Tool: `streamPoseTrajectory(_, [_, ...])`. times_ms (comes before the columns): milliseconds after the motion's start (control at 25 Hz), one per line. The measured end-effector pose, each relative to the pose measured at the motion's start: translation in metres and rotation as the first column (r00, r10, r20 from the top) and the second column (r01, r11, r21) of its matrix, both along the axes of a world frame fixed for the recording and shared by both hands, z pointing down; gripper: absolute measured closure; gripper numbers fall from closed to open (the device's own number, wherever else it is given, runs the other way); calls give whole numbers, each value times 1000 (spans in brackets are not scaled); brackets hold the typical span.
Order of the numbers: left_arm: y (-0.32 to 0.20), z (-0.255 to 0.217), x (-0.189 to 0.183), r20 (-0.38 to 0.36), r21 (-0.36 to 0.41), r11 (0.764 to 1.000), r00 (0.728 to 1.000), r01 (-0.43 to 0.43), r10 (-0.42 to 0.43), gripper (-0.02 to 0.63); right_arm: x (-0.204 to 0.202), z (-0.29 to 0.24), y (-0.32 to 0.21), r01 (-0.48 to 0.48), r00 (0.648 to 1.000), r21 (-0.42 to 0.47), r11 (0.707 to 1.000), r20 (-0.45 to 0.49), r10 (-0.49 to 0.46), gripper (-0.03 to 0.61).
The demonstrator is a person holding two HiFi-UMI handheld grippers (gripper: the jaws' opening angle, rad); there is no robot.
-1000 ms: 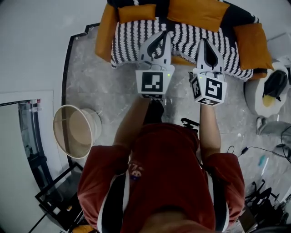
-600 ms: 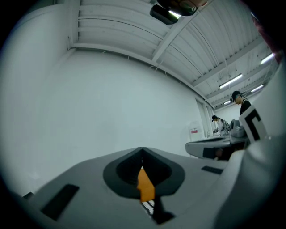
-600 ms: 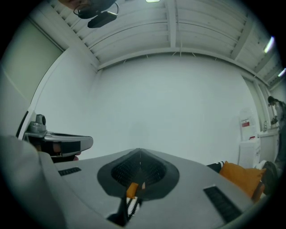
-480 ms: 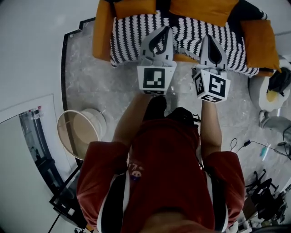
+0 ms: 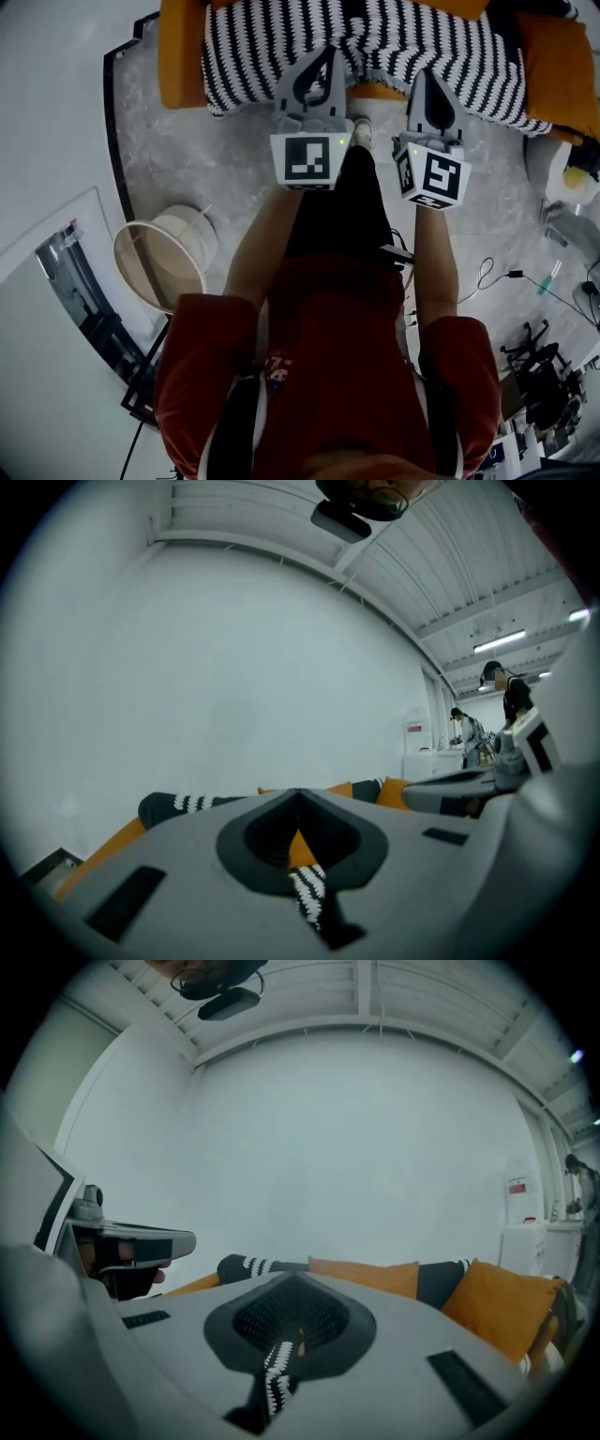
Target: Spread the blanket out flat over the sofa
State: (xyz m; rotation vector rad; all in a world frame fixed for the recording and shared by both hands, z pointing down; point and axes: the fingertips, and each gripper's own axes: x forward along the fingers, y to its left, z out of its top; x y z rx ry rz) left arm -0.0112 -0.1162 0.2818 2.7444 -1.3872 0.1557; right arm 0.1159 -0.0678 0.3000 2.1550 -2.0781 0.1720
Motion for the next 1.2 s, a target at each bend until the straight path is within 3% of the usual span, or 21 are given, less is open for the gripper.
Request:
streamPoseTrajectory(440, [-34,156,36,58,-149,988,998,48,-40,598,22,151,-36,2,999,-126,992,45,4,566])
streamPoseTrajectory(800, [-50,292,46,148,-274,959,988,77,-37,597,44,277,-55,20,998,-282,959,68,-1,565])
streamPoseTrajectory(1200, [-48,403,52,268,-437,888,963,145,-25,595,49,375,-63,60,995,-430,901,94,-21,563])
